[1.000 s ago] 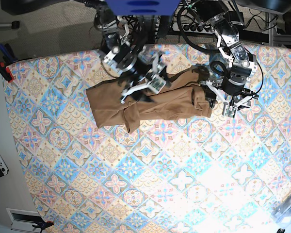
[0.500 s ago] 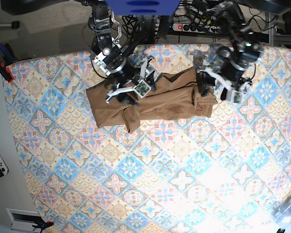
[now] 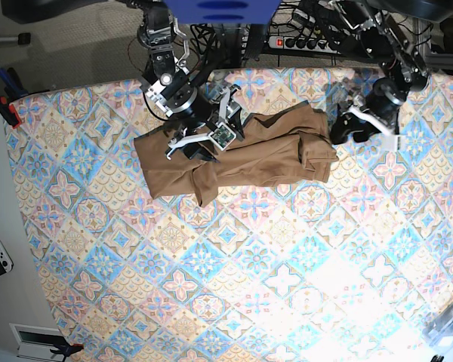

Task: Layout the t-shirt on the table in an organized manner, then fold the t-shirt properly
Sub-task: 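Fold the held end with the right gripper toward the left gripper, then lift the shirt end with the left gripper and fold it over the bundle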

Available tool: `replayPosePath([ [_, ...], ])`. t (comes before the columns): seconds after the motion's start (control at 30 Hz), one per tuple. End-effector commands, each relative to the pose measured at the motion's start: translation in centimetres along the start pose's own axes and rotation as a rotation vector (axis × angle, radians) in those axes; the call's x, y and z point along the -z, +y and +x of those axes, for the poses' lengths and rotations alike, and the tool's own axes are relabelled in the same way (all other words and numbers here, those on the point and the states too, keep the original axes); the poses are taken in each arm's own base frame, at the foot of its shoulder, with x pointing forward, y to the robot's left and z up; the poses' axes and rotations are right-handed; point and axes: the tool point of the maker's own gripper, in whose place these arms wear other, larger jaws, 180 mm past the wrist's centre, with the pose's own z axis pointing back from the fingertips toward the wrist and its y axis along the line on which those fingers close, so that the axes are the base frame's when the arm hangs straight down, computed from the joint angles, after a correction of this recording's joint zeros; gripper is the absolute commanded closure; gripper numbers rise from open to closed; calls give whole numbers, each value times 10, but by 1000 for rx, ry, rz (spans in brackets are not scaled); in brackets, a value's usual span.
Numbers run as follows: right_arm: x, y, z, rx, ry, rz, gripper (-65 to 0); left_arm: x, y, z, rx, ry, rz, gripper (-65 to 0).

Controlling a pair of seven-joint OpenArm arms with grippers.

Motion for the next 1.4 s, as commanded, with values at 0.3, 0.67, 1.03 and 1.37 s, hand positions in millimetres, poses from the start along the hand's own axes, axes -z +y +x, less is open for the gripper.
replayPosePath([
  [0.3,-3,-5,9,-6,-40,-9,-372,31,-12,-7,-58,26,-88,-416],
  [0.67,-2,-7,9,-12,-41,-11,-372,61,-29,-40,-108,145,-172,-378],
  [1.03,-5,-13,1,-11,-25,-23,-372,69,-27,-30,-83,151,-161,0],
  [1.37,-14,-45,-20,23,25,-111,-372,29,-70,37,249,0,-153,0],
])
